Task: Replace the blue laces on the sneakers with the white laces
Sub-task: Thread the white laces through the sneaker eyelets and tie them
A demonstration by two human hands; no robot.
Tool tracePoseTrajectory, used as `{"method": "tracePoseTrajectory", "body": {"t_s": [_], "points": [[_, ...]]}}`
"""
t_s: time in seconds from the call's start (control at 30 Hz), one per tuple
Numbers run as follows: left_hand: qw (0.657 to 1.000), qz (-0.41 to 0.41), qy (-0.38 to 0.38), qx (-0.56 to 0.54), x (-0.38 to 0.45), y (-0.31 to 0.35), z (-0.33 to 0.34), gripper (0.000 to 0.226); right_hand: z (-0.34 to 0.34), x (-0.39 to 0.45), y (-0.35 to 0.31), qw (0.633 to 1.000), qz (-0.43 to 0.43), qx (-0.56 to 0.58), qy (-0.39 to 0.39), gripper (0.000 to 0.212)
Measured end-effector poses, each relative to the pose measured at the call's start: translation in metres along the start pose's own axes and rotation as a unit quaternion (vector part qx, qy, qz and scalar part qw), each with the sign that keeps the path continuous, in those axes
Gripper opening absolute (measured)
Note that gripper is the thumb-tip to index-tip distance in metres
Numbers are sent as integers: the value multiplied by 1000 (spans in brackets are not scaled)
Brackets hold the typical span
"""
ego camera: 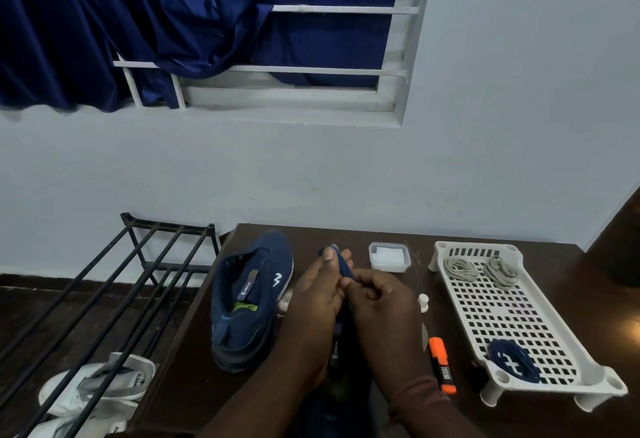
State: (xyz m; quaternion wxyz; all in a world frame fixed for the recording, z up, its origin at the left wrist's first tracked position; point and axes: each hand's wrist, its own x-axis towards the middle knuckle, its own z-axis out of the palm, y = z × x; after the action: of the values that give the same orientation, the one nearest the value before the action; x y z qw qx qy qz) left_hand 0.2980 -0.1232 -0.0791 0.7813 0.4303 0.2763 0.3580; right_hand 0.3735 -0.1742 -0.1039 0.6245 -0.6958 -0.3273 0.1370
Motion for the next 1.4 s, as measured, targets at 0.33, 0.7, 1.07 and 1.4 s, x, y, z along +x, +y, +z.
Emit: {"method": "tracePoseTrajectory", "body": {"t_s": [0.33,0.7,1.07,1.4], "points": [[994,-38,-25,96,3,-7,12,30,-8,7,13,988,-42,-151,7,19],[946,-6,-81,315,-9,-13,24,19,-26,17,24,985,29,-162,47,11],[954,69,27,290,-9,-18,42,17,-93,38,10,961,169,-204,80,37],[940,-2,-60,337,34,-85,136,11,-195,52,15,920,259,-286,69,6]]}}
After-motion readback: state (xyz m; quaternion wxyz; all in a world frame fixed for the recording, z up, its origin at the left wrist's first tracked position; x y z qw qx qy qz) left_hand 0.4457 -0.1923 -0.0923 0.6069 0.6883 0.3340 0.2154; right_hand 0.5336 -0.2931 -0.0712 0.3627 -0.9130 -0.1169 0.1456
